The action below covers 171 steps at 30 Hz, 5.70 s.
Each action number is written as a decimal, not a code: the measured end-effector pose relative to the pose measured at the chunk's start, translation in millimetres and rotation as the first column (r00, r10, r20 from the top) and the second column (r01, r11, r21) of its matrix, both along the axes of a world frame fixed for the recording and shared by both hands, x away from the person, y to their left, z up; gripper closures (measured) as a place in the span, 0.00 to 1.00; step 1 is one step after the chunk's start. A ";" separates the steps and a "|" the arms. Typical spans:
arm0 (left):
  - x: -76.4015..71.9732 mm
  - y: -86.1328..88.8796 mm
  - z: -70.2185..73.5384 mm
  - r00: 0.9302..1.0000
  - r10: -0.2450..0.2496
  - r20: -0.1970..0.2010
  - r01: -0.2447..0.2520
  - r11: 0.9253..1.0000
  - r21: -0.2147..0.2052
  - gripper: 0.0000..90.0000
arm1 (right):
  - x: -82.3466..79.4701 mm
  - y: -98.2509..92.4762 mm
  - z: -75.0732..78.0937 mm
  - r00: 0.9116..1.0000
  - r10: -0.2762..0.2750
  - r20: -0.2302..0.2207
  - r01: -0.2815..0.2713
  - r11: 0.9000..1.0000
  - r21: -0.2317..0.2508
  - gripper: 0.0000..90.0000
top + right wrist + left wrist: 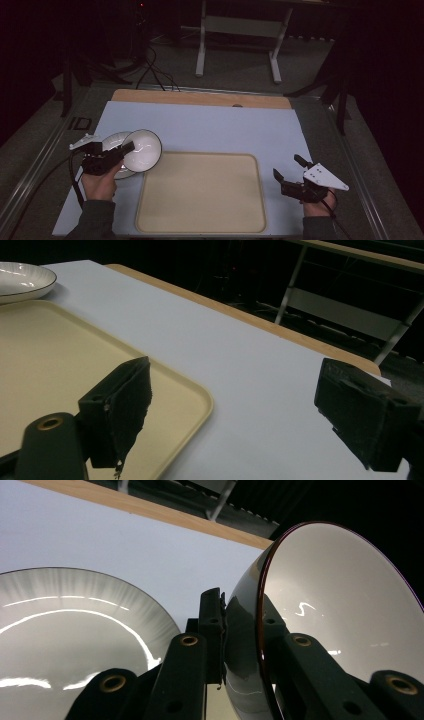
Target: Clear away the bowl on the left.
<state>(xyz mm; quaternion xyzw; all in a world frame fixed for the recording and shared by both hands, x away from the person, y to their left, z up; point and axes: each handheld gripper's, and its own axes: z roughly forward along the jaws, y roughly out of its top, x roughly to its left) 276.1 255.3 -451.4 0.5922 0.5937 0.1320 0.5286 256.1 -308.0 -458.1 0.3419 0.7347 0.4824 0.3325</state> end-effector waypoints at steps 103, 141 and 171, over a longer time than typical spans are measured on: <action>6.0 -107.2 -24.2 0.966 -0.246 -0.081 0.254 0.962 0.103 0.89 | -1.0 -0.3 0.9 1.000 -0.002 0.006 0.002 1.000 0.000 0.16; 12.5 -129.5 -45.3 0.953 -0.269 -0.136 0.289 0.944 0.158 0.89 | -1.6 -0.4 1.1 1.000 -0.001 0.009 0.001 1.000 -0.002 0.16; 16.1 -142.0 -59.7 0.944 -0.271 -0.188 0.307 0.931 0.199 0.89 | -1.6 -1.0 1.4 1.000 0.000 0.013 0.000 1.000 0.000 0.16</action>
